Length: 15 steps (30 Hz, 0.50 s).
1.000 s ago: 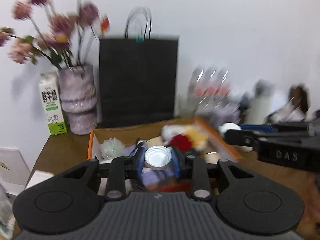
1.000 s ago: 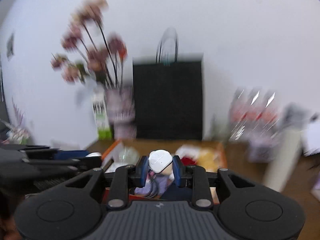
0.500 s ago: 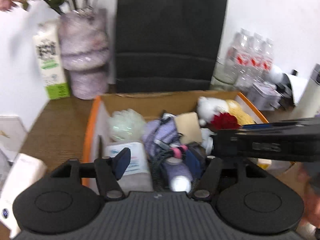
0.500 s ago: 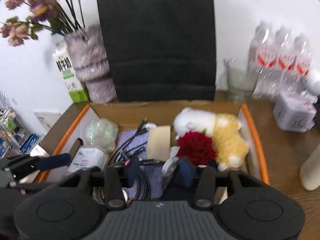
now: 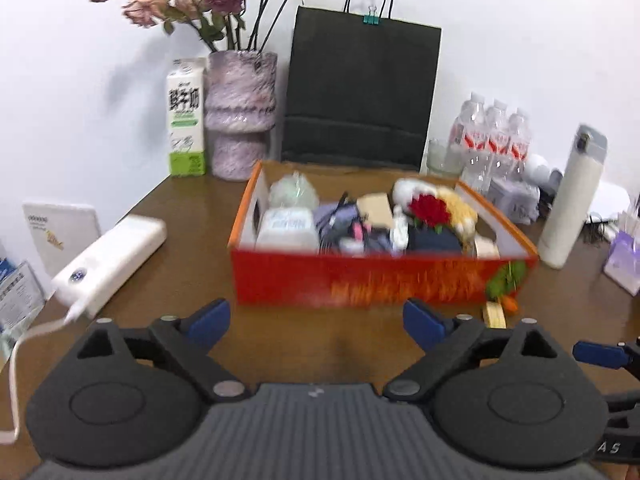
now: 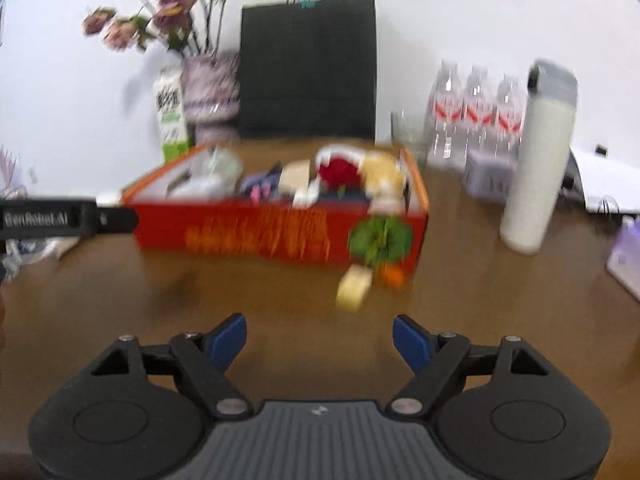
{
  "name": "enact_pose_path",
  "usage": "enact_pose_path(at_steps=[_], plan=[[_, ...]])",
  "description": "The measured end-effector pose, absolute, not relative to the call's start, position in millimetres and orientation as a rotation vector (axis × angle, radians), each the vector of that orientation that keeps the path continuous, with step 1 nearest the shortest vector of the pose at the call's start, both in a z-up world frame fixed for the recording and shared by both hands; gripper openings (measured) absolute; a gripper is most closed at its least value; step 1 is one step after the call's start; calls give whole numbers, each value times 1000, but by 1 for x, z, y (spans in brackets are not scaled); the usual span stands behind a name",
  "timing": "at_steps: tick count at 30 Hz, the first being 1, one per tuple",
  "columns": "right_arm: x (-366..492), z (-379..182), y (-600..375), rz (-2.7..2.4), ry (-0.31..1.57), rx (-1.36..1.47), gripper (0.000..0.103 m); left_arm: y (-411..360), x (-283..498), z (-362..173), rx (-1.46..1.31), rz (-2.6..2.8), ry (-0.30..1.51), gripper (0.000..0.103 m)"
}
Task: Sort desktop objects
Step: 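Lower both white caps into the box and open both grippers, then grasp the yellow block with the left gripper while the right grasps the orange piece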
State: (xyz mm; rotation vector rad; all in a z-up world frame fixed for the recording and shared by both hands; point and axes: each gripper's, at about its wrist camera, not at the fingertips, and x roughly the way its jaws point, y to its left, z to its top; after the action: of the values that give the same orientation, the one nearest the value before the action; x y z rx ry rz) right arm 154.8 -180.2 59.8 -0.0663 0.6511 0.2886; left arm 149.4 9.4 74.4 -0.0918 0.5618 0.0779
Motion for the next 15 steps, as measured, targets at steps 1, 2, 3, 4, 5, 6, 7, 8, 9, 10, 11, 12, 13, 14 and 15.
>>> enact_pose_path(at_steps=[1, 2, 3, 4, 5, 6, 7, 8, 9, 10, 11, 12, 13, 14, 15], plan=[[144, 55, -180, 287, 650, -72, 80, 8, 139, 71, -88, 77, 563, 99], [134, 52, -180, 289, 643, -83, 81, 8, 126, 68, -89, 85, 561, 100], [125, 50, -180, 289, 634, -90, 84, 7, 116, 65, -88, 93, 558, 100], [115, 48, -179, 284, 625, -94, 89, 6, 103, 61, -82, 97, 550, 101], [105, 46, -179, 279, 617, -94, 90, 5, 91, 57, -76, 99, 543, 101], [95, 44, -179, 286, 609, -97, 92, 3, 81, 54, -73, 102, 540, 101], [84, 43, -179, 305, 598, -106, 94, 0, 70, 49, -69, 97, 538, 101], [75, 42, -178, 313, 591, -111, 95, -2, 60, 46, -61, 84, 536, 102], [67, 42, -177, 314, 587, -111, 96, -4, 53, 43, -53, 75, 533, 103], [59, 41, -177, 322, 582, -108, 97, -6, 47, 40, -45, 73, 531, 103], [53, 41, -176, 334, 576, -102, 97, -8, 42, 38, -37, 72, 532, 103], [47, 40, -176, 341, 569, -99, 98, -10, 38, 37, -29, 69, 535, 103], [41, 38, -174, 349, 558, -104, 98, -11, 36, 35, -27, 66, 537, 103], [35, 38, -173, 347, 545, -110, 98, -11, 33, 34, -30, 68, 533, 103], [31, 37, -173, 343, 534, -113, 98, -12, 29, 33, -34, 67, 526, 103]])
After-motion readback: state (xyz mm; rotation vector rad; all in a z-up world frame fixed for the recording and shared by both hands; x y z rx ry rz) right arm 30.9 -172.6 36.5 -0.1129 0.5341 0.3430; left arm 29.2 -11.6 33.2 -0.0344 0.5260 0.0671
